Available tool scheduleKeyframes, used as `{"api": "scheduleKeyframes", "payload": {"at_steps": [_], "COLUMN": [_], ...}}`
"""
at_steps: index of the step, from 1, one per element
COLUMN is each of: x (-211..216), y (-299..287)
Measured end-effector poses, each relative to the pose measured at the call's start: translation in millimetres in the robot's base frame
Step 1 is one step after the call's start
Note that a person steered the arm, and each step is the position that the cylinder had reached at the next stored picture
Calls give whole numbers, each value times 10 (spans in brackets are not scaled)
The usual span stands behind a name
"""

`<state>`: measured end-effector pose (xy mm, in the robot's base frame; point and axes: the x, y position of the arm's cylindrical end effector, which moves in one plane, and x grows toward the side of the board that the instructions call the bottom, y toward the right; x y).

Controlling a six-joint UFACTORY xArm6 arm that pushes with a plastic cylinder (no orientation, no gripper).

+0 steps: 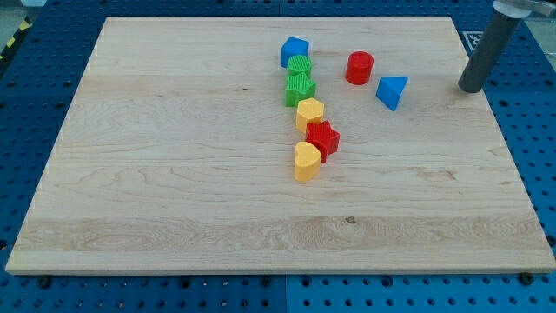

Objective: Slide the triangle to the right of the red star

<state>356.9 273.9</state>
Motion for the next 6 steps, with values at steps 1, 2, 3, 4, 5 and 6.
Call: {"api": "scheduleKeyframes", "payload": {"at_steps": [1, 2, 3, 4, 5, 6], "x": [-32, -32, -33, -125, -340, -220], "y": [-282, -757, -827, -926, -1182, -1275]}}
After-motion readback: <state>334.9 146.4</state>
